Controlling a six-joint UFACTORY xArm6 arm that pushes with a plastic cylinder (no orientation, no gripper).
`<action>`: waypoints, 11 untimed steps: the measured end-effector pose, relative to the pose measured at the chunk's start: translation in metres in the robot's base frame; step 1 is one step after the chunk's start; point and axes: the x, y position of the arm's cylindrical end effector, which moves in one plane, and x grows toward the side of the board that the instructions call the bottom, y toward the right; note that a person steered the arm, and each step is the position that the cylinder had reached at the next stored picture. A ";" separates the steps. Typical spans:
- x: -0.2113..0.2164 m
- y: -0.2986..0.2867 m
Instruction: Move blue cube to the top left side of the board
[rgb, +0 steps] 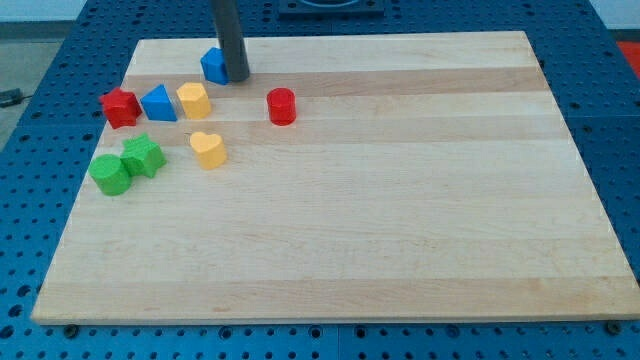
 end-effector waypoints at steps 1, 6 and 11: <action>-0.006 -0.008; -0.025 -0.073; -0.023 -0.148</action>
